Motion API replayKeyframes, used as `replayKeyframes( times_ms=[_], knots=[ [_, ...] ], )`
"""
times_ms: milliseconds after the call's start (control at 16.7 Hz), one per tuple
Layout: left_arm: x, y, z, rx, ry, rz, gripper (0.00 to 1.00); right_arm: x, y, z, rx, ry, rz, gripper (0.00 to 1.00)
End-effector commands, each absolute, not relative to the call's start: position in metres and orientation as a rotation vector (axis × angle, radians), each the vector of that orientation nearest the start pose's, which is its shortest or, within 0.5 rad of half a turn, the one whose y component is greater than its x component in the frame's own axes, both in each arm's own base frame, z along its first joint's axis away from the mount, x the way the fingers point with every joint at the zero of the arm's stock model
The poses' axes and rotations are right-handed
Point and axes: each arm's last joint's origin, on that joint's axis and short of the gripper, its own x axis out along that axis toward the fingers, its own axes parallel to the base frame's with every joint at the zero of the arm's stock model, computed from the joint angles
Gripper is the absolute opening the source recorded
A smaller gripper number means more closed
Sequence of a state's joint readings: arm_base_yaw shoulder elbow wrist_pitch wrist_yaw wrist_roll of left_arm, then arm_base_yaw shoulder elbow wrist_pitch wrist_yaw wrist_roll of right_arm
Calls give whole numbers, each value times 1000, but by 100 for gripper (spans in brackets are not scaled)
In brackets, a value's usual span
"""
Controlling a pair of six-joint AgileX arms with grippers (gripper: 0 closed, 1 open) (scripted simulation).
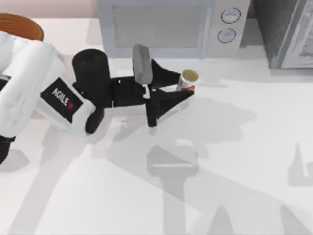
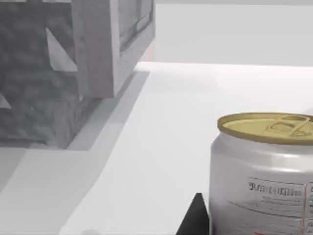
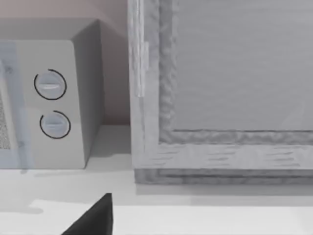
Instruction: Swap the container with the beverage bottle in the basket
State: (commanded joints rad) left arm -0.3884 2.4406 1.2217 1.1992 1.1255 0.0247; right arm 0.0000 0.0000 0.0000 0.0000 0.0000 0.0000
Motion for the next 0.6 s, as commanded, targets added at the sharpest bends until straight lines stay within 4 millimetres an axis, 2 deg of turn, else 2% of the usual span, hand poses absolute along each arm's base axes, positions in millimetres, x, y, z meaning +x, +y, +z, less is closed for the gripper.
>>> replayKeyframes(
  times_ms=[240,600],
  knots=[
    [408,-204,23,0,-1,-1579,0,106,-1,160,0,0,0,100],
    [407,-205,18,0,0,-1591,0,106,-1,160,0,0,0,100]
  ],
)
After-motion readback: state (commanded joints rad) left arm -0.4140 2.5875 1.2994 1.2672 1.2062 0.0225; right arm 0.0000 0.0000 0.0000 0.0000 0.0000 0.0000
